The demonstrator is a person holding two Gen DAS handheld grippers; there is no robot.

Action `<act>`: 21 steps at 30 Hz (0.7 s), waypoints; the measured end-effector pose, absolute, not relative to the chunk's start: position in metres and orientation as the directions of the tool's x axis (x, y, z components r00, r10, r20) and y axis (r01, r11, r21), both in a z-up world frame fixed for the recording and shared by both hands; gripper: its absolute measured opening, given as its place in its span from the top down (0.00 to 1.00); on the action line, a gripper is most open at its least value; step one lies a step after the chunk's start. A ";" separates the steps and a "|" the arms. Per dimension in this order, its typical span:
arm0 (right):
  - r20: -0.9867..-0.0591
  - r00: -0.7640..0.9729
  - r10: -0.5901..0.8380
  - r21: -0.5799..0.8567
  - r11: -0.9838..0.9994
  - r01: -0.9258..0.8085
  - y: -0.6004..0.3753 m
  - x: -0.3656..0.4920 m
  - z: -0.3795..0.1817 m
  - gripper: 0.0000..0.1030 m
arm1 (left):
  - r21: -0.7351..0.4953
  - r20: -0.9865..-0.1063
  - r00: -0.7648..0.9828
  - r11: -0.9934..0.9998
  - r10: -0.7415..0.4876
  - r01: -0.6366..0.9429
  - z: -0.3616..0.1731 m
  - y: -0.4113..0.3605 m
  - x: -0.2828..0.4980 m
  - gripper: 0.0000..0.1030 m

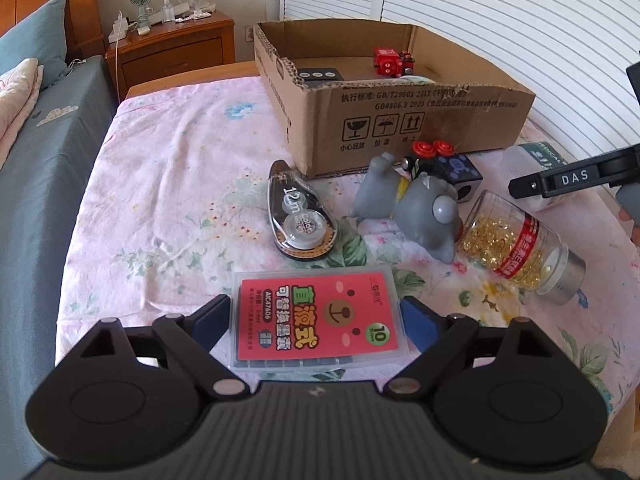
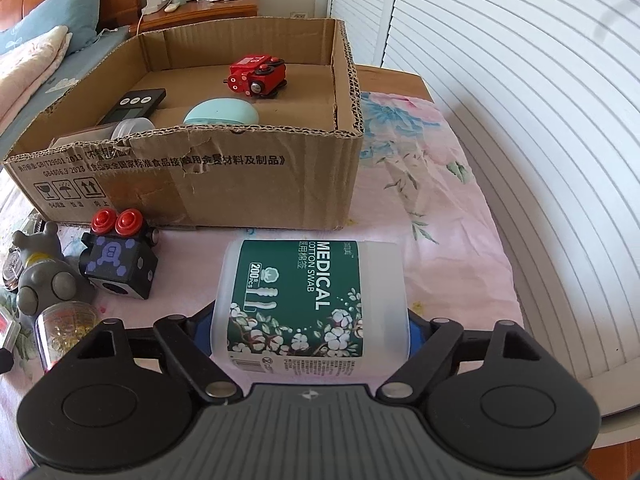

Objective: Organize rigid objects
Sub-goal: 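Grasp the MEDICAL tub with the right gripper while the left grasps the red card pack, then carry the MEDICAL tub and red card pack into the box and release both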

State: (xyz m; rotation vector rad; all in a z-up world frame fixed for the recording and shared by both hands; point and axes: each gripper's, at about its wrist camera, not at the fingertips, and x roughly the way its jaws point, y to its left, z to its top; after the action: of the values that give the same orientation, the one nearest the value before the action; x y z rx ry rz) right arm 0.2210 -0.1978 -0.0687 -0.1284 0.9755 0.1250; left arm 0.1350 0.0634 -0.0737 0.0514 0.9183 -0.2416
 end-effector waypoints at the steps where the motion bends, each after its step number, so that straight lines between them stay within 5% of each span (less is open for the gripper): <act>1: -0.830 0.556 0.050 -0.056 0.983 -0.173 -0.198 0.220 -0.068 0.16 | -0.050 -0.791 0.584 0.971 -0.181 0.233 -0.072 0.064 0.135 0.13; 21: -0.792 0.573 0.210 -0.016 0.932 -0.363 -0.203 0.193 0.008 0.16 | -0.039 -0.780 0.578 0.941 -0.239 0.336 -0.015 0.064 0.141 0.13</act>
State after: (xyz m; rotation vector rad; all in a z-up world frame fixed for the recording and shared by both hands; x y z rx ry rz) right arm 0.1933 -0.2031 0.0081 -0.1840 0.9012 0.3378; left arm 0.1409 0.0639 -0.0153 0.1171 0.8935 -0.3368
